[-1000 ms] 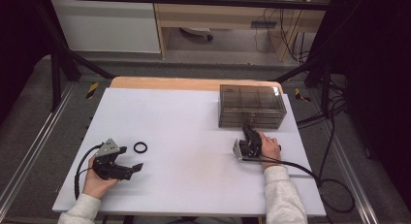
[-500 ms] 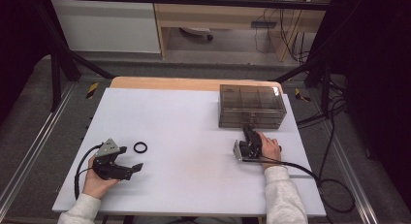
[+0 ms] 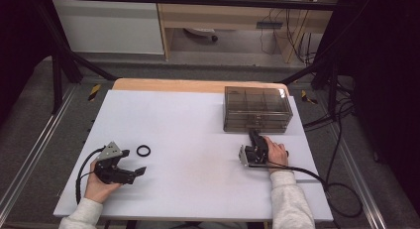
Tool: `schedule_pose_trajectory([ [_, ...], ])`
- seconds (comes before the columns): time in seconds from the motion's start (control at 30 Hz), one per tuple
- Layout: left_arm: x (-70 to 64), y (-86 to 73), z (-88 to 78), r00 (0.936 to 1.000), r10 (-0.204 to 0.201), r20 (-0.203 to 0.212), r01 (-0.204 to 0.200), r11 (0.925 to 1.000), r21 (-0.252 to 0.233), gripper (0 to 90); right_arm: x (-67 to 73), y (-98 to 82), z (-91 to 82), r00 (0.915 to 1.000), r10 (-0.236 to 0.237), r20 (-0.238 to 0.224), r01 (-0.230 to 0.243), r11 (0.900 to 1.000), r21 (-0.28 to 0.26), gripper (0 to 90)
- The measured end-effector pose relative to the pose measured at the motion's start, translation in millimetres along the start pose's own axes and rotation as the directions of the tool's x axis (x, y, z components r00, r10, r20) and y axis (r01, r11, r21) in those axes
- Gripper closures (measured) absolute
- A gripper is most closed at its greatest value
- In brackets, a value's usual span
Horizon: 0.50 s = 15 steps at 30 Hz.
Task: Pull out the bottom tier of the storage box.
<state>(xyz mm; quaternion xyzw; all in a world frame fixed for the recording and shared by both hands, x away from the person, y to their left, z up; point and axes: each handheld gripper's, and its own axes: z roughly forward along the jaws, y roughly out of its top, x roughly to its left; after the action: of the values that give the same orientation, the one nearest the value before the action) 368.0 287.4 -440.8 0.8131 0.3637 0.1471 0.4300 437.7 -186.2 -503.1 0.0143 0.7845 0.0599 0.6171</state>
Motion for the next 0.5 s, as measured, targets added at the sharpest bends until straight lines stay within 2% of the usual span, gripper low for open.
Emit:
schedule_pose_trajectory([
  [0.17, -0.3, 0.2, 0.2, 1.0000, 0.001, 0.001, -0.001, 1.0000, 0.001, 4.3, 1.0, 0.4, -0.2, 1.0000, 0.008, 0.001, -0.008, 1.000, 0.001, 79.0],
  [0.27, -0.2, 0.1, 0.1, 1.0000, 0.000, 0.001, 0.000, 1.0000, 0.000, 4.3, -0.6, 0.4, -0.9, 0.9997, 0.019, 0.017, -0.019, 1.000, 0.002, 71.6],
  [0.3, -0.2, 0.2, 0.1, 1.0000, 0.000, 0.002, 0.000, 1.0000, 0.000, 4.3, -1.1, 0.0, -1.6, 0.9992, 0.035, 0.019, -0.035, 0.999, 0.003, 70.1],
  [0.5, -0.6, 0.2, 0.9, 1.0000, 0.001, 0.001, -0.001, 1.0000, 0.001, 4.3, -4.2, -0.9, -1.5, 0.9989, 0.043, 0.019, -0.043, 0.999, -0.003, 63.7],
])
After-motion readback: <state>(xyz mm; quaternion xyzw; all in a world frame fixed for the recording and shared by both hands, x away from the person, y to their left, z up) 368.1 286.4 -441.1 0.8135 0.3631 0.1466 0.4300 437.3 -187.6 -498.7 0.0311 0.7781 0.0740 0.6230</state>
